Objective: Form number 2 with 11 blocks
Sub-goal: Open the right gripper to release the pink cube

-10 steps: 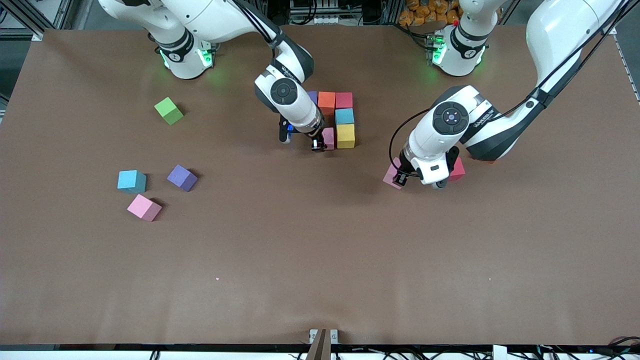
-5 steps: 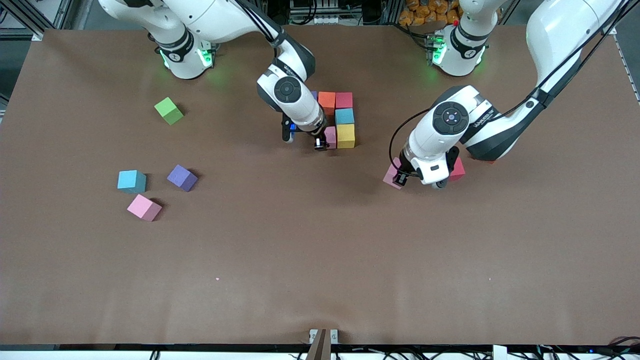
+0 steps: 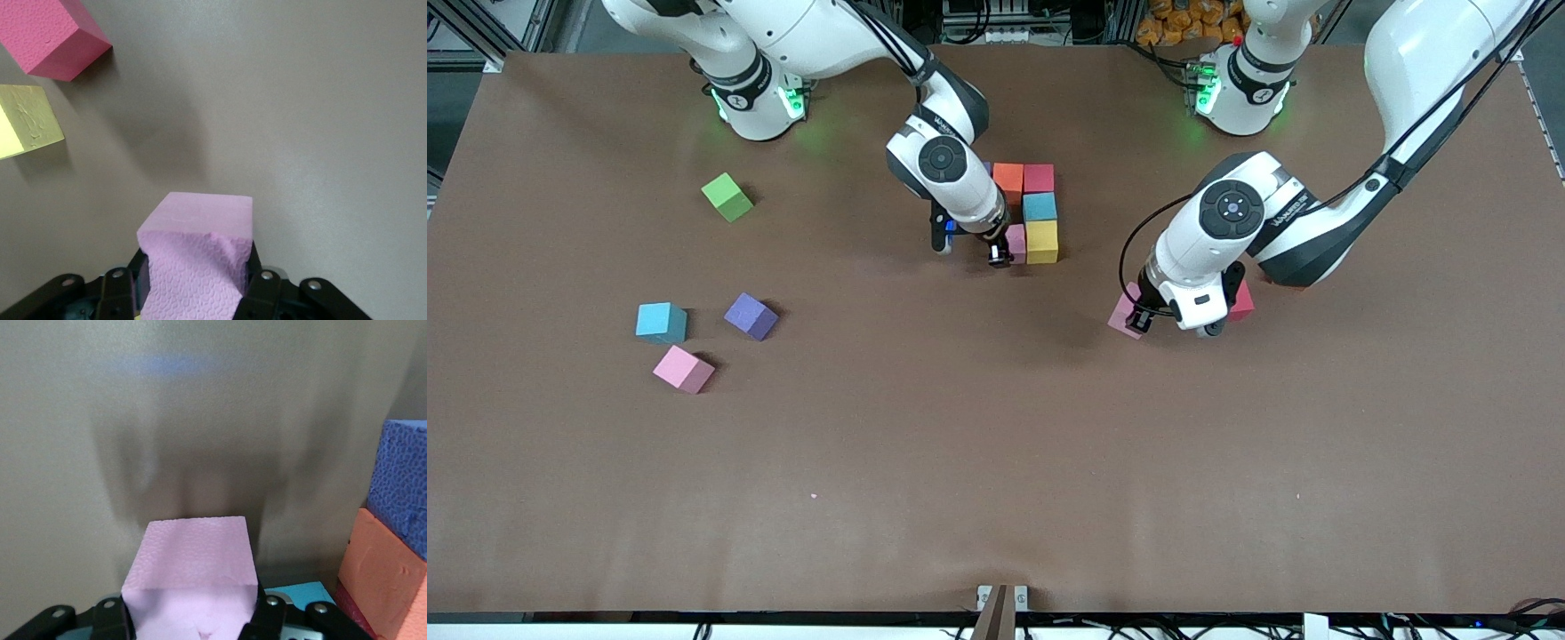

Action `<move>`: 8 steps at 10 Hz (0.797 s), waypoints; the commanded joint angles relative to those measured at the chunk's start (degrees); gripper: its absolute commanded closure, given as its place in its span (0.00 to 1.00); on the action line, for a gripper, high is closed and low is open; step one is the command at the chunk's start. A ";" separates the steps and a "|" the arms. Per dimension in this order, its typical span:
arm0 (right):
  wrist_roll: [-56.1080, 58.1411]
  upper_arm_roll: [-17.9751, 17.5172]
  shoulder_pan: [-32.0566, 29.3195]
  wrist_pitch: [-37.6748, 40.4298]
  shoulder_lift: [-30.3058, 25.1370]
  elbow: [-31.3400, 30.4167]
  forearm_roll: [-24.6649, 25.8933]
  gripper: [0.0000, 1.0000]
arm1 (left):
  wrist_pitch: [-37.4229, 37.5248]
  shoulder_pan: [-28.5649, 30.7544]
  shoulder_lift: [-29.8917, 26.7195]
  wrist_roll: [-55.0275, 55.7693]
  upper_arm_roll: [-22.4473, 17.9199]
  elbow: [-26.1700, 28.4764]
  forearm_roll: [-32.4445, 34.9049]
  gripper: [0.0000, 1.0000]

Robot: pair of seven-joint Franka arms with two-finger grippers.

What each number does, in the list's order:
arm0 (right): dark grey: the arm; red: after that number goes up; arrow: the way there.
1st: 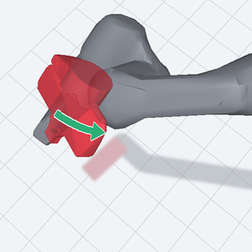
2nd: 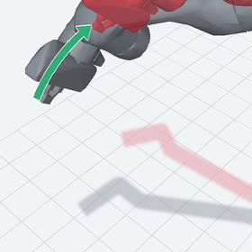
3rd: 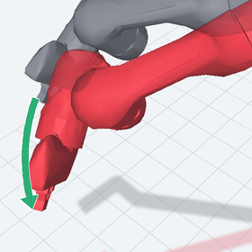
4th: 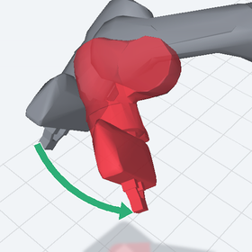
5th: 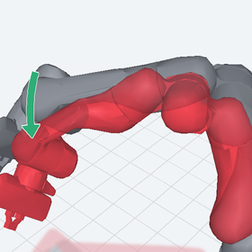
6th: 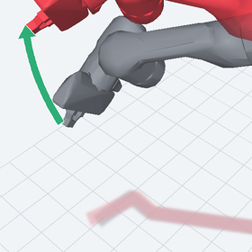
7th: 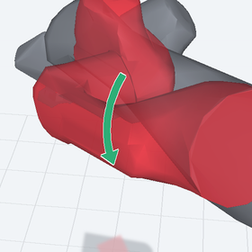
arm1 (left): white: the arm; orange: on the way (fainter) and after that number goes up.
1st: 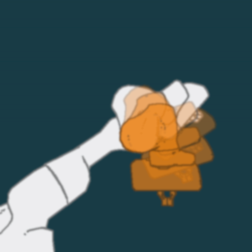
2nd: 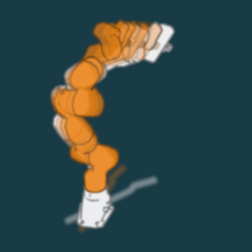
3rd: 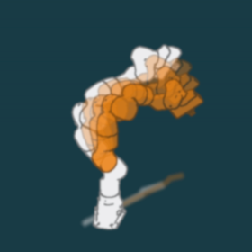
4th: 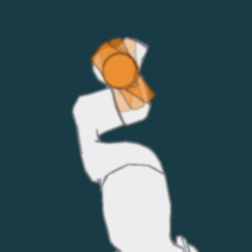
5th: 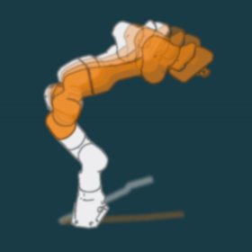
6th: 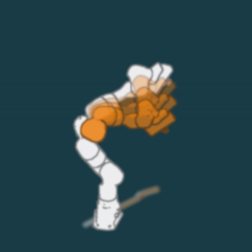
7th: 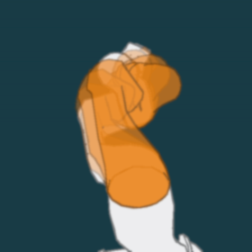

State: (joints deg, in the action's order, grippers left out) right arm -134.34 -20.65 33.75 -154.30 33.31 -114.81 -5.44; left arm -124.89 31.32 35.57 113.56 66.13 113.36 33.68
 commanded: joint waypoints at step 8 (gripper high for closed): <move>-2.25 -0.18 0.00 6.44 0.61 4.06 1.39 0.00 | 1.05 -2.93 -1.12 6.14 0.22 -1.03 -1.95 0.64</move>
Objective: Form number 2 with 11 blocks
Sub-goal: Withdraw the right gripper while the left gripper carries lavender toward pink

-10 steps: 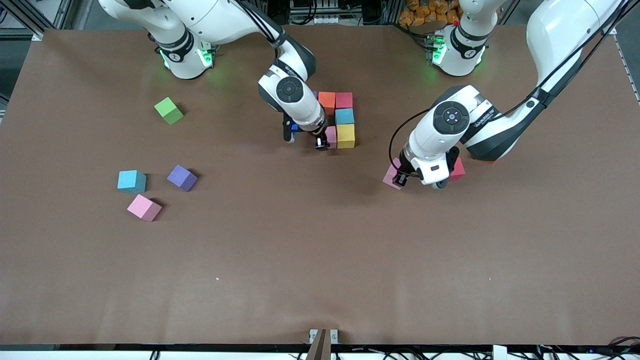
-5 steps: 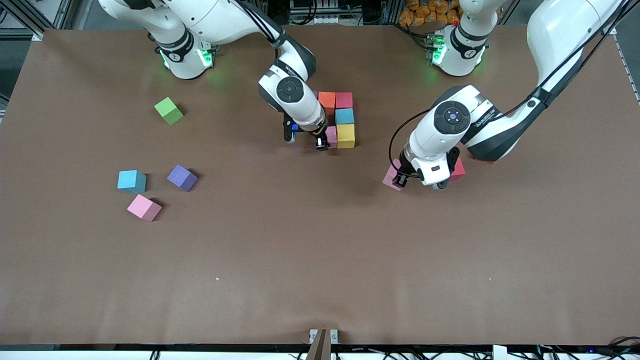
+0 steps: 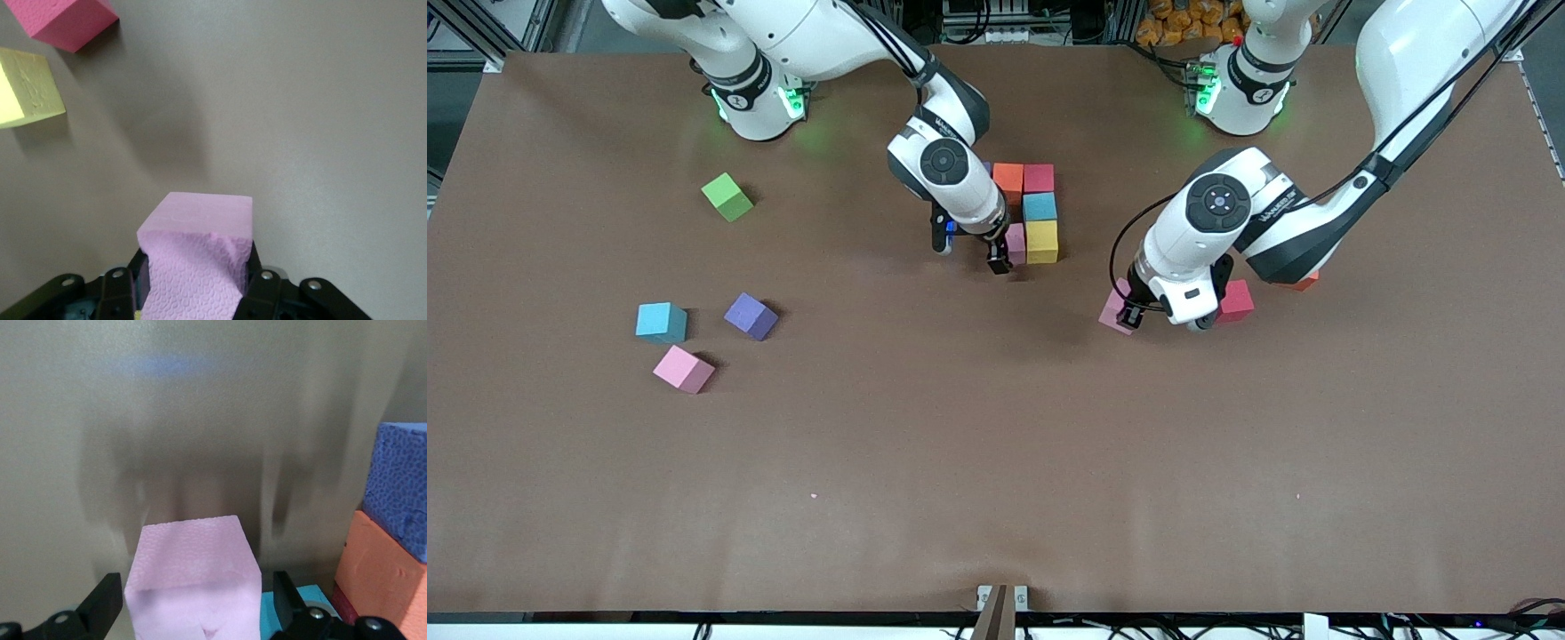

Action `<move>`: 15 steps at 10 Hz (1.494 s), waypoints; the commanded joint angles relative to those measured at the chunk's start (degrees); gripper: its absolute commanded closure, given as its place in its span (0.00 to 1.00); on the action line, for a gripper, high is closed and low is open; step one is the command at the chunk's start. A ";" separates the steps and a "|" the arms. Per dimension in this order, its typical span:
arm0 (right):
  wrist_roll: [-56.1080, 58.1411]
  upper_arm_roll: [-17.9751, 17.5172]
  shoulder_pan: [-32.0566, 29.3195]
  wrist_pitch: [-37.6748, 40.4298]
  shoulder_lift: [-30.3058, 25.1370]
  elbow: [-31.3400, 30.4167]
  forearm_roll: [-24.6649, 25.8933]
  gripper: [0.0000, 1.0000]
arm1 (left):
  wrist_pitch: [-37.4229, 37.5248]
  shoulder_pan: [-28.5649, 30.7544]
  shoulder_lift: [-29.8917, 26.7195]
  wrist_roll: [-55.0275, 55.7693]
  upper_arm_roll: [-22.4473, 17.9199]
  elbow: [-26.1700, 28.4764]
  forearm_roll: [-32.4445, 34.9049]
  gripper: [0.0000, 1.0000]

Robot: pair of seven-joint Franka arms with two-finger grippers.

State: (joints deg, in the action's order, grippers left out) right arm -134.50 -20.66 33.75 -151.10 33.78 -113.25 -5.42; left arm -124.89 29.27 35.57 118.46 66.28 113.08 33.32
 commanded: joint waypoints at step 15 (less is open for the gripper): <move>34.67 -2.63 -15.81 31.18 -18.99 6.20 1.11 0.00 | 1.05 -14.47 0.36 20.64 -0.62 -3.64 -6.52 0.64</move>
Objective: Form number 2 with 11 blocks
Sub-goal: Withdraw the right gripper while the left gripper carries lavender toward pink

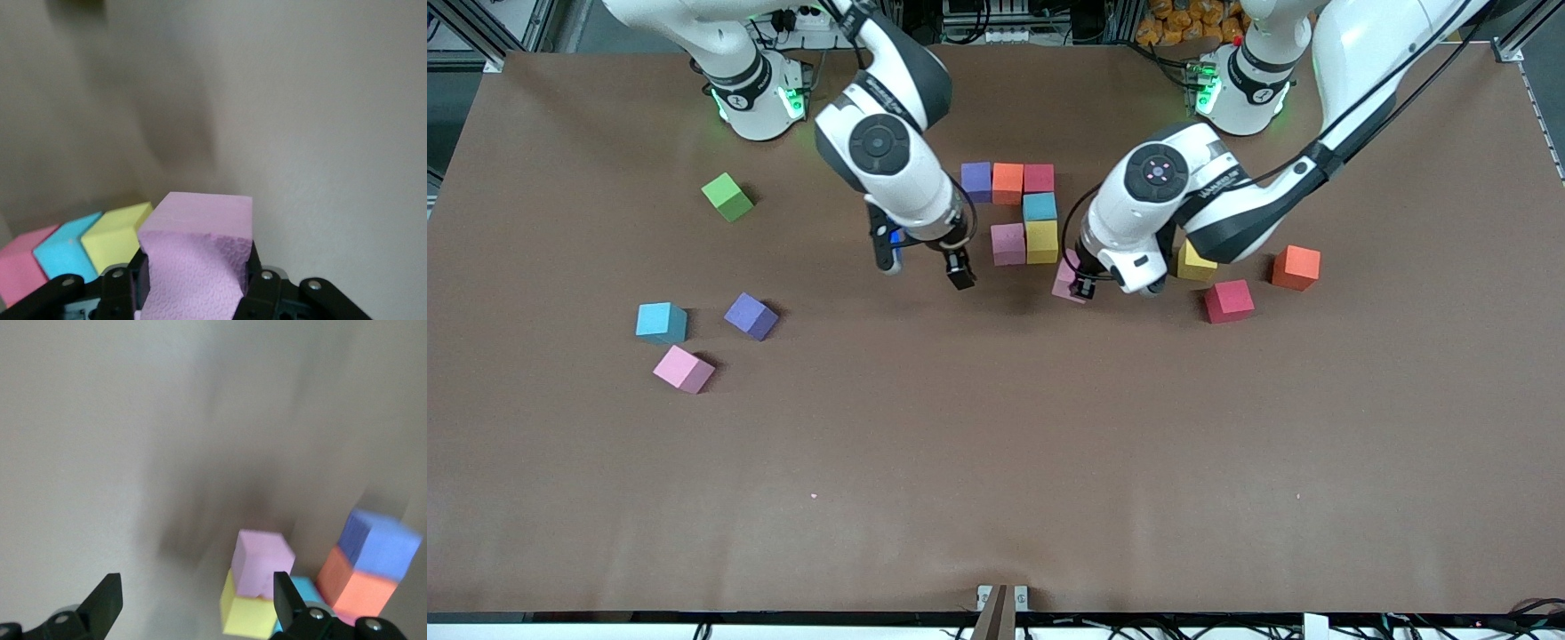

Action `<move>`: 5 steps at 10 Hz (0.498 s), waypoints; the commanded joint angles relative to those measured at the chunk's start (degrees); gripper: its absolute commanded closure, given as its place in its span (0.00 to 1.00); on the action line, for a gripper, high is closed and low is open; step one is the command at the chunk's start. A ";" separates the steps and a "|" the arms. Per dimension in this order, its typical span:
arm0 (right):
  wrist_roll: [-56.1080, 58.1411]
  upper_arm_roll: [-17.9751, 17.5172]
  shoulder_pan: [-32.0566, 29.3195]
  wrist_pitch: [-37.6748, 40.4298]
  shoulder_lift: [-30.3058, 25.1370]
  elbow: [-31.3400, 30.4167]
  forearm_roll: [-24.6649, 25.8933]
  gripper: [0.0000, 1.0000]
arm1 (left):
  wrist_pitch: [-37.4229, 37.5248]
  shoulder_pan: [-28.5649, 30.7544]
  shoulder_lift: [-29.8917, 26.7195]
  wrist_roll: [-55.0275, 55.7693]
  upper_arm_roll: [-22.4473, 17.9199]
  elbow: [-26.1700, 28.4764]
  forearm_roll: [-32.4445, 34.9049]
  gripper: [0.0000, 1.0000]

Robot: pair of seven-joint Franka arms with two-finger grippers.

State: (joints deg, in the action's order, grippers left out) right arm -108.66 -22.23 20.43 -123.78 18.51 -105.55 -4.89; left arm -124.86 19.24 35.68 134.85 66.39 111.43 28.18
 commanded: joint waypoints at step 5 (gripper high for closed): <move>45.89 -0.63 -13.02 17.76 -15.33 -1.24 0.76 0.00 | 1.02 -33.59 4.38 18.24 -20.82 -16.12 -6.80 0.64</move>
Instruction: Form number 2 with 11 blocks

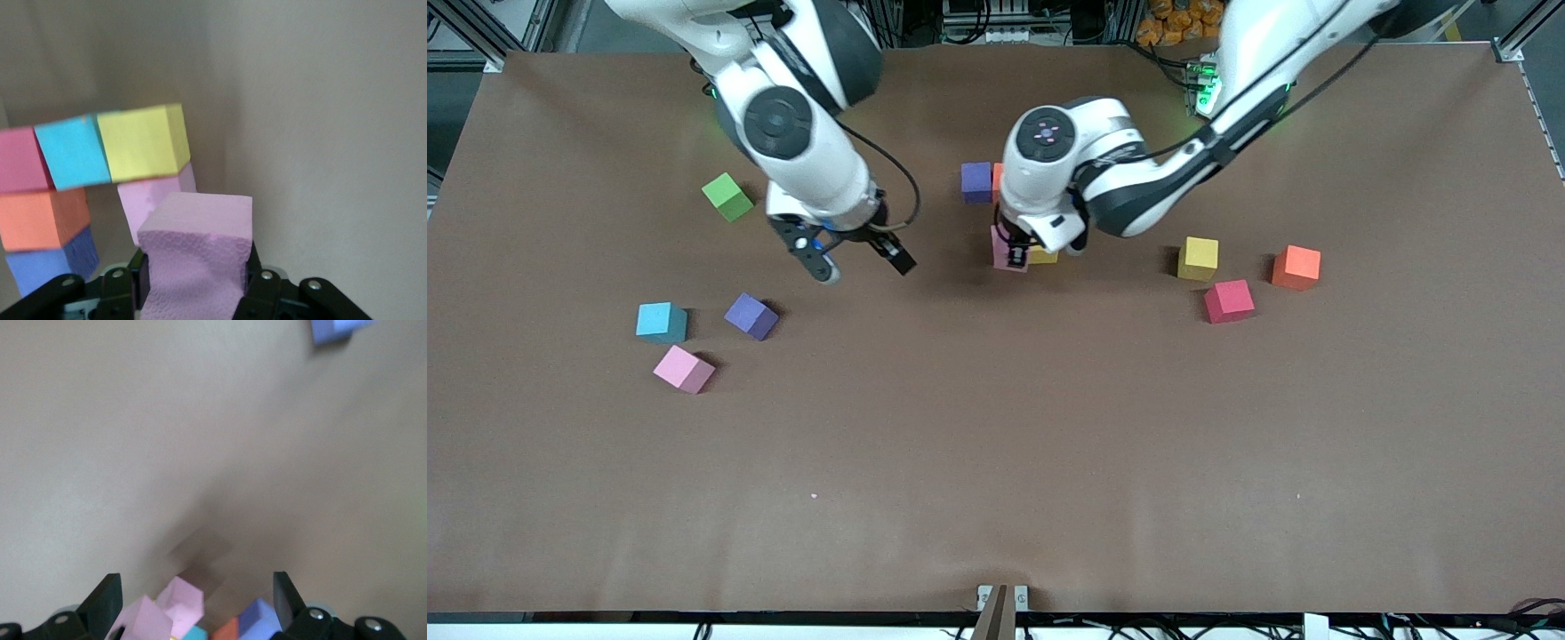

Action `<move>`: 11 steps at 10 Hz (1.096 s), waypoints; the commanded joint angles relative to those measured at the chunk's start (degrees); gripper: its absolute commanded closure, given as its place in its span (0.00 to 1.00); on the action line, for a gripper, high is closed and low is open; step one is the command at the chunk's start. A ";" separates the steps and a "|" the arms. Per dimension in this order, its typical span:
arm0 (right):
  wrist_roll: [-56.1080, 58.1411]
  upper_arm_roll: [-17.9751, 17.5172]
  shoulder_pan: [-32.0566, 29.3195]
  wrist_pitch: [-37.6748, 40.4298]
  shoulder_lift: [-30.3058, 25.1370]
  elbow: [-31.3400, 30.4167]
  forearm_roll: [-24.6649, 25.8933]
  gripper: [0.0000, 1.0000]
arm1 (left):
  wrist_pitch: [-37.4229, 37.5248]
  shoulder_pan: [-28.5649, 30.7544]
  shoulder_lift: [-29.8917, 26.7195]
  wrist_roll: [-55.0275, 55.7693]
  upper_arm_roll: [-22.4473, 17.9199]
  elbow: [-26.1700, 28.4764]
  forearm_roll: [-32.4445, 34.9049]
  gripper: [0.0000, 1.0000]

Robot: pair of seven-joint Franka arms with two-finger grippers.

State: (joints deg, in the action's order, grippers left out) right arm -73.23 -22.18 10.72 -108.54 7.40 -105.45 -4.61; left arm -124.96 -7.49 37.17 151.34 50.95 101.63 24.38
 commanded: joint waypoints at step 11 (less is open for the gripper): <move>73.58 27.45 -5.70 13.27 -5.91 10.26 0.66 0.00 | 0.33 -18.44 6.77 14.34 -12.53 -8.64 -6.53 0.59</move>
State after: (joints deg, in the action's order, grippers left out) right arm -1.69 4.99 4.90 -96.42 -0.36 -97.95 -4.18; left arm -124.96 -24.83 42.88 157.88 39.09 94.21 18.05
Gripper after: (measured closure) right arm 0.000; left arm 0.449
